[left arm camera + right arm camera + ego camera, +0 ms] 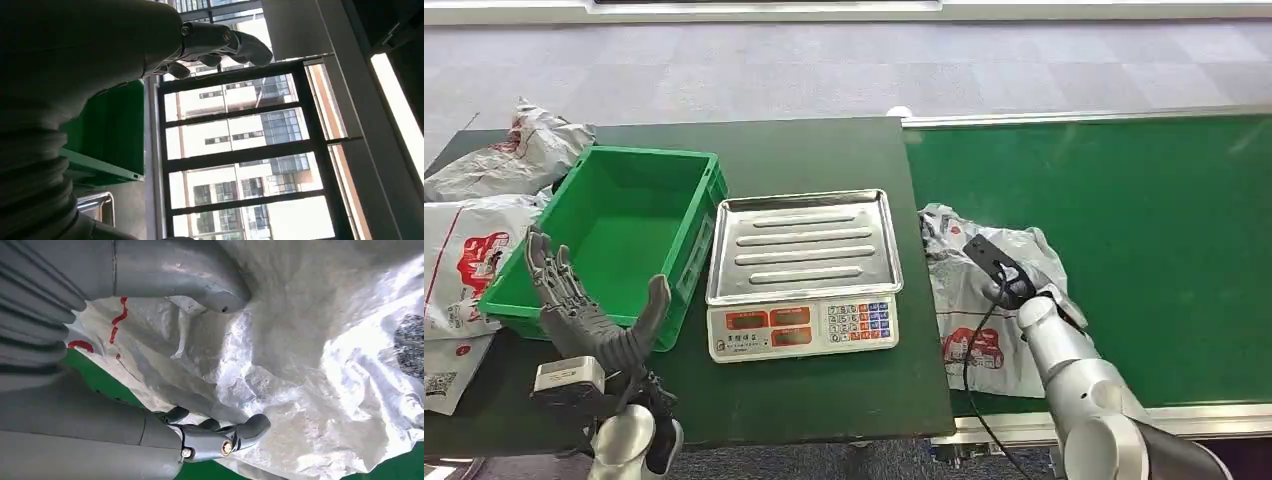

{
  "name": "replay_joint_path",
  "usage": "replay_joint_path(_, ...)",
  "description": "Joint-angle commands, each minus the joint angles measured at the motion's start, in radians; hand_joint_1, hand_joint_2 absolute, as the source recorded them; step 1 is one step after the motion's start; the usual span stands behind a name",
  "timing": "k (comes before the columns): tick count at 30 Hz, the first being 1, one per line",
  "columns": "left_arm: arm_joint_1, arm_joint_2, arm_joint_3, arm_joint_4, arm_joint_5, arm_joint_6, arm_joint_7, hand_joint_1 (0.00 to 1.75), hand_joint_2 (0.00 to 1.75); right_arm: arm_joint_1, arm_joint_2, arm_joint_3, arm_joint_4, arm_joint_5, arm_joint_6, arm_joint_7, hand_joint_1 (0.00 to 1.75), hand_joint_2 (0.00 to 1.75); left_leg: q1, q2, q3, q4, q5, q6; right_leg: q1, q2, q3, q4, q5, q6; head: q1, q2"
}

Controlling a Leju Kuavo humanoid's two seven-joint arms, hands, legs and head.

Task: Moved the parcel from conveyor to table for the left to box.

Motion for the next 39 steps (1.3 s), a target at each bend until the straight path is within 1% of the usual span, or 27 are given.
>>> replay_joint_path(1, -0.030, 0.017, 0.038, 0.026, -0.014, -0.004, 0.021, 0.00, 1.75, -0.056, 0.002, 0.108, 0.082, 0.059, 0.068, 0.046, 0.00, 1.75, 0.001, 0.001, 0.002, 0.000, -0.001, 0.000, 0.001, 0.004, 0.001, 0.000, 0.000, -0.001, 0.000, 0.000)
replay_joint_path(2, -0.038, 0.016, 0.038, 0.037, -0.016, -0.008, 0.024, 0.00, 1.75, -0.054, 0.003, 0.138, 0.093, 0.070, 0.135, 0.003, 0.00, 1.75, 0.001, 0.001, 0.003, -0.002, -0.001, -0.001, 0.001, 0.006, 0.002, -0.001, 0.000, -0.002, 0.000, 0.000)
replay_joint_path(4, -0.048, 0.013, 0.038, 0.053, -0.019, -0.011, 0.023, 0.00, 1.75, -0.043, 0.011, 0.156, 0.090, 0.062, 0.171, -0.069, 0.00, 1.75, 0.001, 0.001, 0.003, -0.001, -0.001, -0.001, 0.001, 0.006, 0.002, -0.001, 0.000, -0.002, 0.000, 0.000)
replay_joint_path(5, -0.053, 0.014, 0.039, 0.062, -0.020, -0.013, 0.020, 0.00, 1.75, -0.036, 0.025, 0.167, 0.086, 0.054, 0.182, -0.134, 0.00, 1.75, 0.001, 0.000, 0.002, -0.001, -0.001, 0.000, 0.001, 0.004, 0.002, -0.001, 0.000, -0.001, 0.000, 0.000)
replay_joint_path(6, -0.056, 0.014, 0.039, 0.066, -0.020, -0.015, 0.018, 0.00, 1.75, -0.031, 0.031, 0.184, 0.079, 0.054, 0.183, -0.165, 0.00, 1.75, 0.000, 0.000, 0.002, -0.001, 0.000, 0.000, 0.001, 0.002, 0.001, 0.000, 0.000, -0.001, 0.000, 0.000)
replay_joint_path(7, -0.056, 0.015, 0.040, 0.066, -0.020, -0.016, 0.018, 0.00, 1.75, -0.031, 0.038, 0.187, 0.079, 0.055, 0.182, -0.166, 0.00, 1.75, 0.001, 0.001, 0.002, -0.001, 0.000, 0.000, 0.001, 0.004, 0.001, -0.001, 0.000, -0.001, 0.000, 0.000)
replay_joint_path(9, -0.057, 0.016, 0.041, 0.067, -0.020, -0.022, 0.015, 0.00, 1.75, -0.028, 0.050, 0.213, 0.071, 0.051, 0.195, -0.201, 0.00, 1.75, 0.001, 0.003, 0.005, -0.003, -0.001, -0.001, 0.001, 0.008, 0.003, -0.003, 0.001, -0.003, 0.000, 0.000)
replay_joint_path(10, -0.058, 0.016, 0.041, 0.068, -0.020, -0.027, 0.015, 0.00, 1.75, -0.025, 0.054, 0.235, 0.065, 0.048, 0.202, -0.219, 0.00, 1.75, 0.001, 0.003, 0.004, -0.002, -0.001, -0.001, 0.001, 0.007, 0.002, -0.002, 0.000, -0.002, 0.000, 0.000)
replay_joint_path(13, -0.058, 0.015, 0.040, 0.069, -0.020, -0.027, 0.015, 0.00, 1.75, -0.024, 0.058, 0.242, 0.064, 0.047, 0.201, -0.217, 0.00, 1.75, 0.001, 0.000, 0.002, -0.001, 0.000, -0.001, 0.001, 0.004, 0.001, -0.001, 0.000, -0.001, 0.000, 0.000)
replay_joint_path(14, -0.058, 0.014, 0.039, 0.070, -0.020, -0.028, 0.015, 0.00, 1.75, -0.024, 0.057, 0.245, 0.064, 0.047, 0.201, -0.216, 0.00, 1.75, 0.001, 0.000, 0.004, -0.002, 0.000, -0.001, 0.002, 0.005, 0.002, -0.002, 0.000, -0.002, 0.000, 0.000)
replay_joint_path(17, -0.064, 0.008, 0.036, 0.076, -0.024, -0.035, 0.017, 0.00, 1.75, -0.014, 0.050, 0.281, 0.060, 0.006, 0.199, -0.205, 0.00, 1.75, 0.001, 0.001, 0.003, -0.002, 0.000, 0.000, 0.002, 0.006, 0.002, -0.002, 0.000, -0.002, 0.000, 0.000)
replay_joint_path(19, -0.069, 0.008, 0.032, 0.080, -0.025, -0.037, 0.018, 0.00, 1.75, -0.007, 0.047, 0.293, 0.057, -0.007, 0.194, -0.206, 0.00, 1.75, 0.000, 0.000, 0.002, -0.001, 0.000, 0.000, 0.001, 0.003, 0.001, -0.001, 0.000, -0.001, 0.000, 0.000)
replay_joint_path(24, -0.072, 0.008, 0.029, 0.083, -0.027, -0.039, 0.020, 0.00, 1.75, 0.005, 0.044, 0.312, 0.053, -0.025, 0.192, -0.215, 0.02, 1.75, 0.001, -0.001, 0.003, -0.002, 0.000, -0.001, 0.001, 0.004, 0.002, -0.002, 0.000, -0.002, 0.000, 0.000)
replay_joint_path(25, -0.072, 0.008, 0.029, 0.083, -0.027, -0.039, 0.020, 0.00, 1.75, 0.005, 0.044, 0.312, 0.053, -0.025, 0.192, -0.215, 1.75, 1.75, 0.001, -0.001, 0.003, -0.002, 0.000, -0.001, 0.001, 0.004, 0.002, -0.002, 0.000, -0.002, 0.000, 0.000)
replay_joint_path(31, -0.062, 0.016, 0.034, 0.075, -0.025, -0.040, 0.021, 0.00, 1.75, 0.011, 0.049, 0.323, 0.030, -0.044, 0.173, -0.226, 1.75, 1.75, 0.001, 0.000, 0.002, -0.001, 0.000, 0.000, 0.001, 0.003, 0.001, -0.001, 0.000, -0.001, 0.000, 0.000)
replay_joint_path(33, -0.056, 0.017, 0.034, 0.070, -0.024, -0.039, 0.021, 0.00, 1.75, 0.015, 0.049, 0.330, 0.020, -0.060, 0.164, -0.227, 1.75, 1.75, 0.001, 0.000, 0.004, -0.003, 0.000, -0.001, 0.002, 0.006, 0.003, -0.003, 0.000, -0.002, 0.000, 0.000)
replay_joint_path(35, -0.056, 0.017, 0.034, 0.070, -0.024, -0.039, 0.021, 0.00, 1.75, 0.015, 0.049, 0.330, 0.020, -0.060, 0.164, -0.227, 1.75, 1.75, 0.001, 0.000, 0.002, -0.001, 0.000, 0.000, 0.001, 0.003, 0.001, -0.001, 0.000, -0.001, 0.000, 0.000)
replay_joint_path(37, -0.056, 0.017, 0.034, 0.070, -0.024, -0.039, 0.021, 0.00, 1.75, 0.015, 0.049, 0.330, 0.020, -0.060, 0.164, -0.227, 1.75, 1.75, 0.001, 0.000, 0.004, -0.002, -0.001, 0.000, 0.001, 0.005, 0.002, -0.002, 0.000, -0.002, 0.000, 0.000)
replay_joint_path(39, -0.056, 0.017, 0.034, 0.070, -0.024, -0.039, 0.021, 0.00, 1.75, 0.015, 0.049, 0.330, 0.020, -0.060, 0.164, -0.227, 1.75, 1.75, 0.000, 0.000, 0.002, -0.001, 0.000, 0.000, 0.001, 0.003, 0.001, -0.001, 0.000, -0.001, 0.000, 0.000)
